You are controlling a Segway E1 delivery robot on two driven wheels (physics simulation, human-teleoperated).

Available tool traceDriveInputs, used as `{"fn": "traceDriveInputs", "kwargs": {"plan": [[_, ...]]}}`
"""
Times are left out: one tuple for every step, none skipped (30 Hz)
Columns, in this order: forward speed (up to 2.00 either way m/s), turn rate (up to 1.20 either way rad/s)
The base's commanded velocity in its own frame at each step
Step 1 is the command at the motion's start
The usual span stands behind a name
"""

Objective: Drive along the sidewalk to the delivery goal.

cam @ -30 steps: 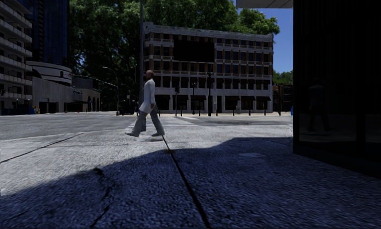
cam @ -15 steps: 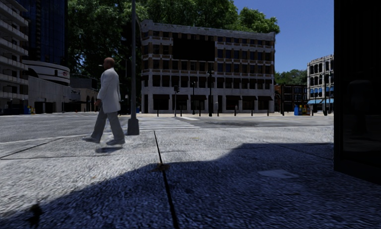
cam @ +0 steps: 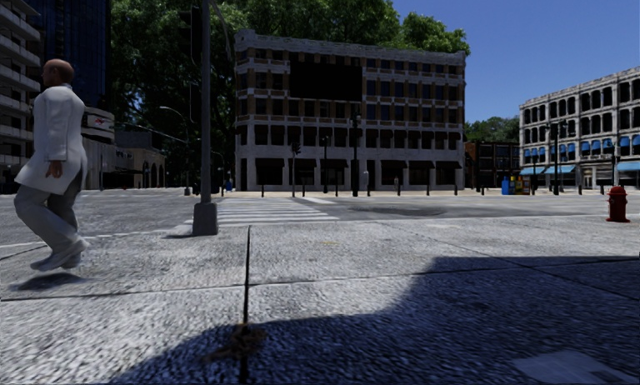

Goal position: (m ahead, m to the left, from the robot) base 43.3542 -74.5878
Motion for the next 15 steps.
{"fn": "traceDriveInputs", "kwargs": {"plan": [[2.0,0.0],[2.0,0.0],[2.0,0.0],[2.0,0.0],[2.0,0.0],[2.0,0.0],[2.0,0.0],[2.0,0.0],[2.0,0.0],[2.0,0.0],[2.0,0.0],[2.0,0.0],[2.0,-0.14],[2.0,-0.14],[2.0,-0.37]]}}
